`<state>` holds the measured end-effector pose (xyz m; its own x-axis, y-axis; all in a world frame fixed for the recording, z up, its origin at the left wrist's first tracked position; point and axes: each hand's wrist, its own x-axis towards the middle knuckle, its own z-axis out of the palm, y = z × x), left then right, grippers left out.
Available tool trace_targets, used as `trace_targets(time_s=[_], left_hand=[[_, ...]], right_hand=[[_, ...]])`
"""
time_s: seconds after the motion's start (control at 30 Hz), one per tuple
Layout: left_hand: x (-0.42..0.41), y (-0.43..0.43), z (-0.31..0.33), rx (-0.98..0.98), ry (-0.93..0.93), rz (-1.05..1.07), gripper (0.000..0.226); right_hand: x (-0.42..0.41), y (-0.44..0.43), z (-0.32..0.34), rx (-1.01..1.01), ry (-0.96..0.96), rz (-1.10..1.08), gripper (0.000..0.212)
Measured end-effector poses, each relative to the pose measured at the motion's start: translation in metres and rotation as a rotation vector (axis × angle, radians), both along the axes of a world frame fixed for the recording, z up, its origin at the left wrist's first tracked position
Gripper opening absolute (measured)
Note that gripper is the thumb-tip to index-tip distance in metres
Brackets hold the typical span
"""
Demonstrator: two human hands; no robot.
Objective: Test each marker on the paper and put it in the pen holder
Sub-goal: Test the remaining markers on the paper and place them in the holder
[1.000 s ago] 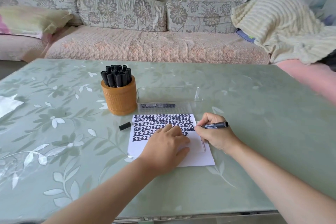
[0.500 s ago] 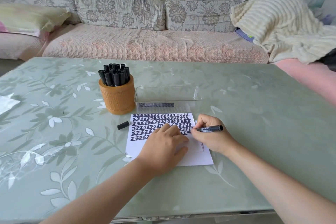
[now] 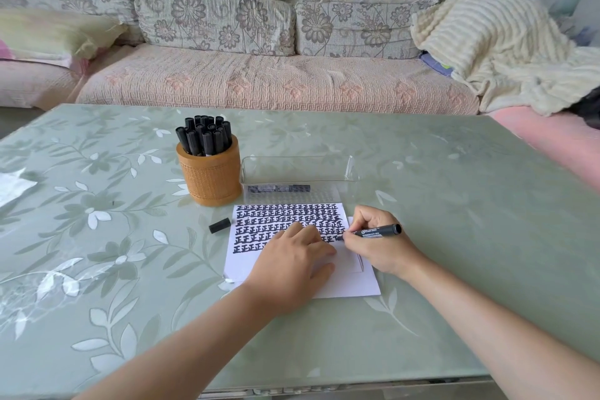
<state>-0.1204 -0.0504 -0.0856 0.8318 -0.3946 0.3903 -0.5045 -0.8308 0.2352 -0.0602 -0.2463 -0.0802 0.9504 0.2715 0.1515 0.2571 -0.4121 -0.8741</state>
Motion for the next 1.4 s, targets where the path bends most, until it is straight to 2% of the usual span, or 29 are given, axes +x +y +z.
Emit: trace_targets(time_s=[0.67,0.87,1.03,1.2,1.27,1.33,1.4], left_hand=[[0.000,0.000,-0.001,-0.015,-0.010,-0.011,0.027],[0.002,0.002,-0.001,-0.012,-0.022,-0.039,0.026],[0.004,0.012,0.002,-0.036,0.020,-0.085,0.029],[0.013,0.041,0.018,-0.049,-0.054,0.082,0.030],[0.018,0.060,0.023,-0.052,-0.066,0.181,0.022],[0.020,0.079,0.026,-0.044,-0.055,0.273,0.016],[0.020,0.096,0.028,0.008,0.009,0.375,0.021]], right_hand=[[-0.002,0.000,0.004,-0.023,0.010,0.034,0.017],[-0.001,-0.002,0.012,0.175,0.067,-0.053,0.024],[-0.004,0.009,0.021,0.117,-0.004,-0.030,0.015],[-0.006,0.029,0.035,0.042,0.000,0.041,0.021],[-0.007,0.037,0.042,0.027,0.003,0.074,0.022],[-0.008,0.044,0.046,0.037,0.024,0.135,0.028],[-0.008,0.050,0.048,-0.020,0.026,0.222,0.040]])
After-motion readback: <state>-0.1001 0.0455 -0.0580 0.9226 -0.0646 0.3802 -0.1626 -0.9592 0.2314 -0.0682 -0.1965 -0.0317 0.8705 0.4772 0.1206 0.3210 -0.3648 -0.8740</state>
